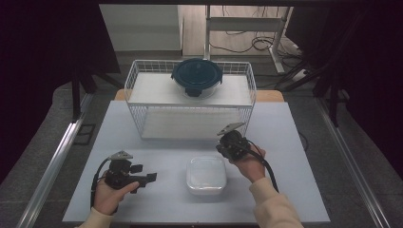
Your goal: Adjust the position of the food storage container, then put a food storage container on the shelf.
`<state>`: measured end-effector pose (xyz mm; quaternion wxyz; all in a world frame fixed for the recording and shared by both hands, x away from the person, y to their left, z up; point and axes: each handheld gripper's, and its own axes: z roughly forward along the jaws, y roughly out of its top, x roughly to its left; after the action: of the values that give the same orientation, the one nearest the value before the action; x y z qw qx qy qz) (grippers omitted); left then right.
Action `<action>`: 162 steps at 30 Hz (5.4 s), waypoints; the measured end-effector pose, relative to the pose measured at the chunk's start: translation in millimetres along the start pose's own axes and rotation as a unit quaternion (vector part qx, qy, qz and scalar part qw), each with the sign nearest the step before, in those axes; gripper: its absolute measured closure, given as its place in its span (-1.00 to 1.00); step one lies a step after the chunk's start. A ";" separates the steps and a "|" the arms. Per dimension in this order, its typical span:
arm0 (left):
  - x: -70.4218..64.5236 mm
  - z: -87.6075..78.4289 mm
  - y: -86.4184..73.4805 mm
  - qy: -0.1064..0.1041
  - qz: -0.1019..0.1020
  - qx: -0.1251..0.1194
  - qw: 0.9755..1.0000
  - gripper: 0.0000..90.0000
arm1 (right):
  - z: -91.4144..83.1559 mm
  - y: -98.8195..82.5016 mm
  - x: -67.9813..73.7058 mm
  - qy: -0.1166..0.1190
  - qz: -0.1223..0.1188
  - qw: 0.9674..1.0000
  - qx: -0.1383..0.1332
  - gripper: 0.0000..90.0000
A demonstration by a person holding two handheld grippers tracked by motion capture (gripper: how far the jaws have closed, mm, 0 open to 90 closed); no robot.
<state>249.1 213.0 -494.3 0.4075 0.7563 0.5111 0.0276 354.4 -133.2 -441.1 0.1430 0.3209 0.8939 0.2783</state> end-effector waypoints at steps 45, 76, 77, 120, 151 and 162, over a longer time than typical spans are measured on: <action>-0.1 2.5 -3.1 0.005 -0.002 0.007 1.000 -0.48 | -31.0 -84.5 53.2 0.048 -0.012 0.999 0.022 0.99; 2.9 1.1 -3.6 0.006 -0.003 0.006 1.000 -0.48 | -21.5 -68.1 130.9 0.120 -0.079 0.989 0.015 0.99; 3.1 1.1 -3.6 0.006 -0.004 0.005 1.000 -0.48 | -19.0 -65.9 130.5 0.121 -0.079 0.989 0.013 0.99; -0.9 -3.8 -0.4 -0.009 -0.009 -0.010 1.000 -0.49 | -45.9 -77.8 33.7 0.066 0.103 0.989 -0.088 0.99; -11.2 -6.6 0.9 -0.057 -0.035 -0.036 0.997 -0.51 | -45.2 -84.9 20.6 0.069 0.151 0.981 -0.102 -0.34; -13.8 -3.4 3.9 -0.081 -0.061 -0.050 0.994 -0.47 | -44.4 -77.7 27.6 0.090 0.155 0.978 -0.107 -0.22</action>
<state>243.9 203.4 -484.4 0.4858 0.7019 0.5198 -0.0338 276.0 -182.8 -453.4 0.0503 0.4122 0.8077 0.4185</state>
